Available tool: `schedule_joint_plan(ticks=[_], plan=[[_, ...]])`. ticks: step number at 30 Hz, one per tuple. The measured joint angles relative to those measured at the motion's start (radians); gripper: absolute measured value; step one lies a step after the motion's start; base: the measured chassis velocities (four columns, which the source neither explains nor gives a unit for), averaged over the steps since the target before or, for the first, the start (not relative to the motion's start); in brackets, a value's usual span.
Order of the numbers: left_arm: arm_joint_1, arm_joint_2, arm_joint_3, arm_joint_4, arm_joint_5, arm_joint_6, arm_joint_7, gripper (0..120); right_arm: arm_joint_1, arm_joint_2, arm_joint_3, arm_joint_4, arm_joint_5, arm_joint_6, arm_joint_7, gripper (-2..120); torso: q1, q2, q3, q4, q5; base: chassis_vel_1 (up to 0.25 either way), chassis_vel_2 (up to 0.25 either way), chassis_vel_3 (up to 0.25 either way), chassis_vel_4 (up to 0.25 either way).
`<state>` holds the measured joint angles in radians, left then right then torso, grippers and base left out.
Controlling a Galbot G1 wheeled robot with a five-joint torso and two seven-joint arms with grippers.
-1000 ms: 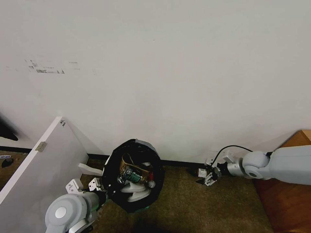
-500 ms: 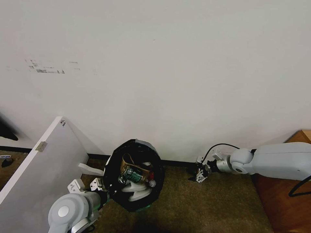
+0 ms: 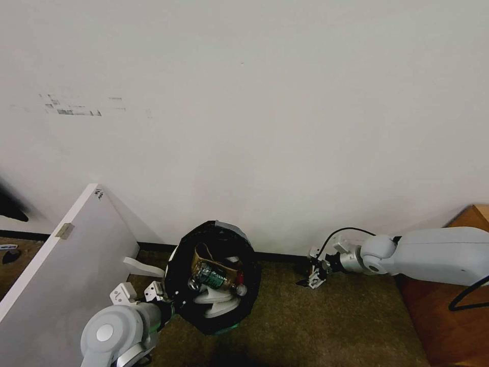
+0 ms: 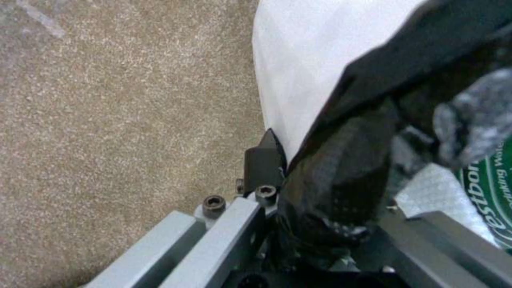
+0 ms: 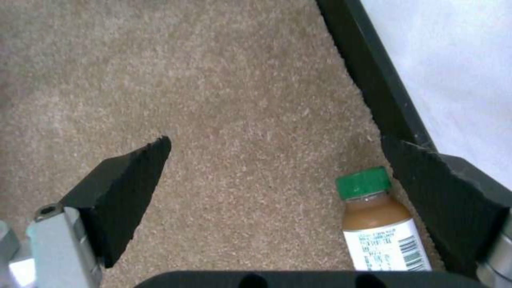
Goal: Pick up the trash bin and place the garbage on the floor into it.
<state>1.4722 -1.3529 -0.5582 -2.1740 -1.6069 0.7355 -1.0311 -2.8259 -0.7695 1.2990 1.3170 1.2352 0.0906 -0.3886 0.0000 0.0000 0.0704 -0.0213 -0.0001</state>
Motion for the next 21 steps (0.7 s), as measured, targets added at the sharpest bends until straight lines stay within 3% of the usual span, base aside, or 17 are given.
schedule_joint_plan(ticks=[21], plan=[[0.004, -0.008, 0.002, 0.01, 0.02, 0.0, 0.011, 0, -0.086, -0.033, 0.042, -0.091, -0.015, 0.004, -0.035, 100, 0.0, 0.0, 0.0, -0.0001, 0.0001, 0.0, 0.0, 0.0, 0.0]])
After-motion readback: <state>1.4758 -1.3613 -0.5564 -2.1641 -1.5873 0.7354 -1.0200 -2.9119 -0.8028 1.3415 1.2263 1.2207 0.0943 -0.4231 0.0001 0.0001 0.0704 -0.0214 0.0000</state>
